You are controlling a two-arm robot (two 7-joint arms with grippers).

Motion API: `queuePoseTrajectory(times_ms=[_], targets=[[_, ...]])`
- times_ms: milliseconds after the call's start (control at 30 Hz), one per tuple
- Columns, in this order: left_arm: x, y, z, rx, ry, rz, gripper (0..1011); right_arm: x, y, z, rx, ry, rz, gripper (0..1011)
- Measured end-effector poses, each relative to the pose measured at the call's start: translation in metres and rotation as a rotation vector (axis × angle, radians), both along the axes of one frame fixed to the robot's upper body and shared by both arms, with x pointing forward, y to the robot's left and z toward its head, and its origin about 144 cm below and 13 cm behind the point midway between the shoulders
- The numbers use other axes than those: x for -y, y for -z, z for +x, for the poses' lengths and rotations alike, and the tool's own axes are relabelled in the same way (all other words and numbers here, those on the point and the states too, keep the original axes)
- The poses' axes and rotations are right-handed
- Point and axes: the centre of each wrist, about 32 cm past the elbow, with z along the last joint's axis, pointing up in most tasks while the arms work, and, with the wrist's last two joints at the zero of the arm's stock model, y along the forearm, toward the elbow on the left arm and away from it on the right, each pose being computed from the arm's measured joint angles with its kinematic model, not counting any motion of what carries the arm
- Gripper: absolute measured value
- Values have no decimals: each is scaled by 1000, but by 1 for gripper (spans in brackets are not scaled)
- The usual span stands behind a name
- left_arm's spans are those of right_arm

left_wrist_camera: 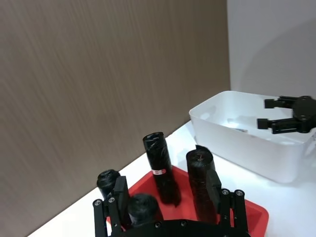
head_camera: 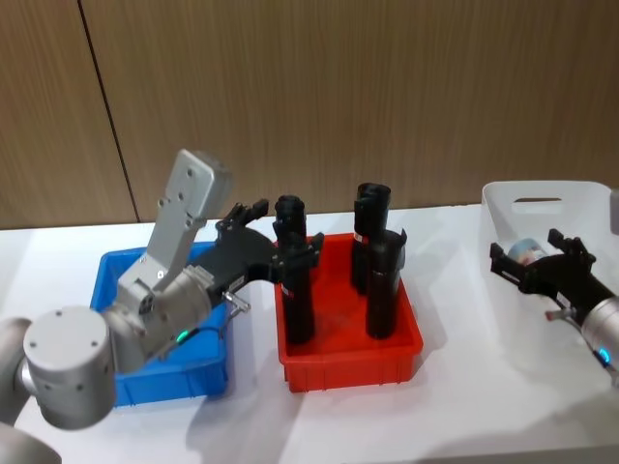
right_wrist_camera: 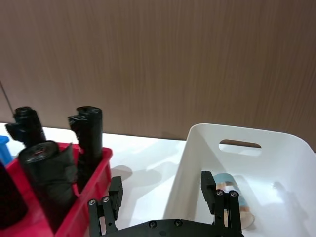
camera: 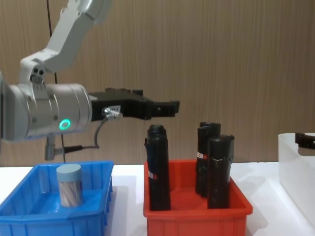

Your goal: Pick the cotton swabs from the blue box and place them into the white box.

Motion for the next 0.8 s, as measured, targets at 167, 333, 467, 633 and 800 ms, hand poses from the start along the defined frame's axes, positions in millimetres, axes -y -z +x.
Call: queuePoseTrajectory(times_ms=[167, 333, 467, 633, 800], targets=[[3, 10, -12, 26, -47, 6, 1004, -8, 0, -12, 16, -14, -6, 1002], [7, 19, -25, 50, -91, 9, 1004, -18, 0, -27, 35, -31, -7, 1002], [10, 25, -35, 68, -122, 9, 1004, -24, 0, -38, 48, -43, -7, 1002], [13, 33, -48, 93, -164, 6, 1004, -34, -2, -54, 68, -62, -5, 1002], [16, 40, -59, 113, -198, 3, 1004, -42, -3, -68, 84, -77, 1, 1002]])
